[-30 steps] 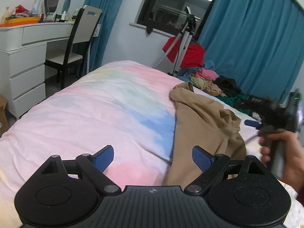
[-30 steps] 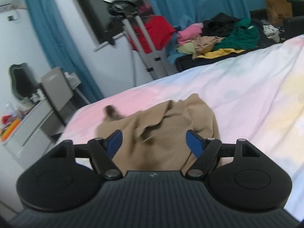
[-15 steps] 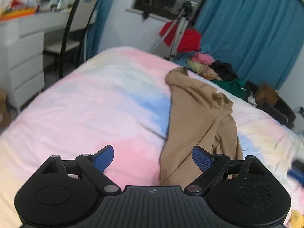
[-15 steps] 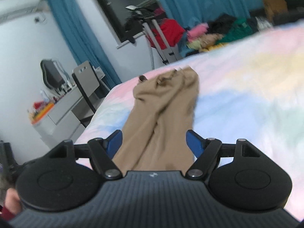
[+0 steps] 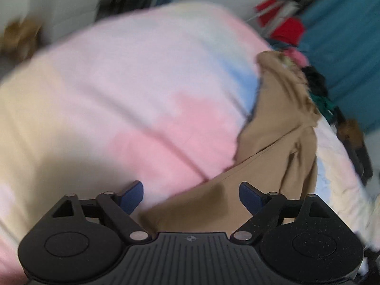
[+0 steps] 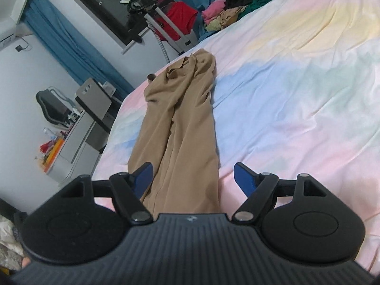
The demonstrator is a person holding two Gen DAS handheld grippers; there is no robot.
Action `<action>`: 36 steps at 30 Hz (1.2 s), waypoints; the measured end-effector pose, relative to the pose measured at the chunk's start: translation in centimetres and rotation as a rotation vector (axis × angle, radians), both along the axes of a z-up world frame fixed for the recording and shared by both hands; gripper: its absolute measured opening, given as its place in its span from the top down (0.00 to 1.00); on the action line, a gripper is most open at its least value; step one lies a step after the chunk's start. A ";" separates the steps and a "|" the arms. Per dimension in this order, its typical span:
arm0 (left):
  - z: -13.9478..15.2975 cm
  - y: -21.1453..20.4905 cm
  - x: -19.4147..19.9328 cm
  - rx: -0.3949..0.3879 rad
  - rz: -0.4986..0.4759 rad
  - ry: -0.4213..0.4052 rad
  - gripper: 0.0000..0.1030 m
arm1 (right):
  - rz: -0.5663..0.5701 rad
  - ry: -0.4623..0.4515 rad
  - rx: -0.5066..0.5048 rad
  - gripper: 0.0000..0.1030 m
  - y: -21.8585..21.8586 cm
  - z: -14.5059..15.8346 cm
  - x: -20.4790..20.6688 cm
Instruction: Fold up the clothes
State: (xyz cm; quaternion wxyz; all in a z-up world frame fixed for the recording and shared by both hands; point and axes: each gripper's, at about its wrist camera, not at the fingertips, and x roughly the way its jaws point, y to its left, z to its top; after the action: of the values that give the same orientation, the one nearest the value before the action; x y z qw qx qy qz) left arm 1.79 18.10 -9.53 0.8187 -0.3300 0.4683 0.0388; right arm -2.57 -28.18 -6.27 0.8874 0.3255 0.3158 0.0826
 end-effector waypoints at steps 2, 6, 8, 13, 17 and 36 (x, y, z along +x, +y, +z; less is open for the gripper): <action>-0.3 0.4 -0.3 -0.025 0.031 0.004 0.26 | 0.005 0.013 0.005 0.24 -0.1 -0.3 0.0; -0.2 -0.4 -0.7 -0.016 -0.012 0.002 0.30 | 0.011 0.023 0.045 0.24 -0.4 -0.5 0.0; 0.0 -1.4 -0.9 0.034 -0.050 0.013 0.35 | 0.014 0.025 0.050 0.24 -0.4 -0.5 0.1; 0.5 -3.4 -1.5 0.157 -0.133 0.027 0.64 | 0.014 0.045 0.045 0.24 -0.3 -0.9 0.2; 1.3 -4.5 -2.5 0.227 -0.173 -0.005 0.93 | 0.012 0.061 0.046 0.24 -0.3 -1.2 0.3; 7.5 -18.8 -12.7 0.719 -0.854 -0.505 0.96 | -0.012 0.091 0.038 0.24 -0.4 -1.8 0.5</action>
State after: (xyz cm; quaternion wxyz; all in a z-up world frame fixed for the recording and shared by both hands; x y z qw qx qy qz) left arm -10.96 -0.73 -2.02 0.9077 0.1849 0.3082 -0.2166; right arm -2.03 -28.59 -8.08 0.8663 0.3478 0.3520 0.0683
